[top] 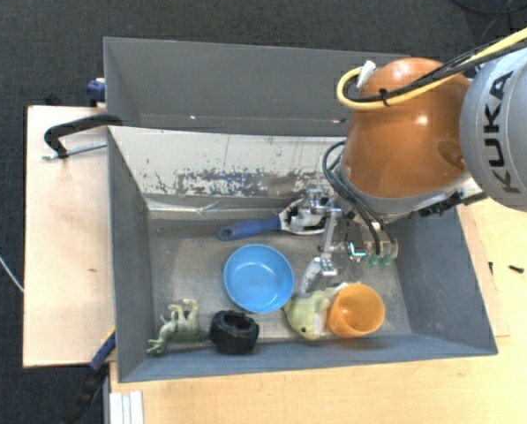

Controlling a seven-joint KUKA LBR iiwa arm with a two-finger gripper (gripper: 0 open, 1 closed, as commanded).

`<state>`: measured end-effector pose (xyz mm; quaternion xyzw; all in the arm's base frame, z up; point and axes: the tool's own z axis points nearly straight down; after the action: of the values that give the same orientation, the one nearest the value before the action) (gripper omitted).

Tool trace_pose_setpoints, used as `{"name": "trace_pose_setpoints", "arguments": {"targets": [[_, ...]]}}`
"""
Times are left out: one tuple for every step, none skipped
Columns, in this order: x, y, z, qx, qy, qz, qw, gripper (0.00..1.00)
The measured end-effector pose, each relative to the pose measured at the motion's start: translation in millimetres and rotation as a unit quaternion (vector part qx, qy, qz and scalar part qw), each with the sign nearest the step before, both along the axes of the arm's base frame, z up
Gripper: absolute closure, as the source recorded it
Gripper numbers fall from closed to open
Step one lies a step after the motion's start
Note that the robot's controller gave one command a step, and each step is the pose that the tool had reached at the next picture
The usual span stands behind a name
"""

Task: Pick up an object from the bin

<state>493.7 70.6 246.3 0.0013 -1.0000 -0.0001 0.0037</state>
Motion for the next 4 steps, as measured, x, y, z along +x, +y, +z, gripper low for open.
{"name": "trace_pose_setpoints", "arguments": {"targets": [[55.7,32.1,-119.5,0.001,-0.0018,0.127,0.9919,0.0],[64.2,4.1,-162.4,0.002,-0.0063,0.062,0.9981,0.0],[64.4,4.2,-161.8,0.002,-0.005,0.06,0.9982,1.0],[63.3,2.6,-164.6,0.001,-0.0041,0.061,0.9981,0.0]]}}
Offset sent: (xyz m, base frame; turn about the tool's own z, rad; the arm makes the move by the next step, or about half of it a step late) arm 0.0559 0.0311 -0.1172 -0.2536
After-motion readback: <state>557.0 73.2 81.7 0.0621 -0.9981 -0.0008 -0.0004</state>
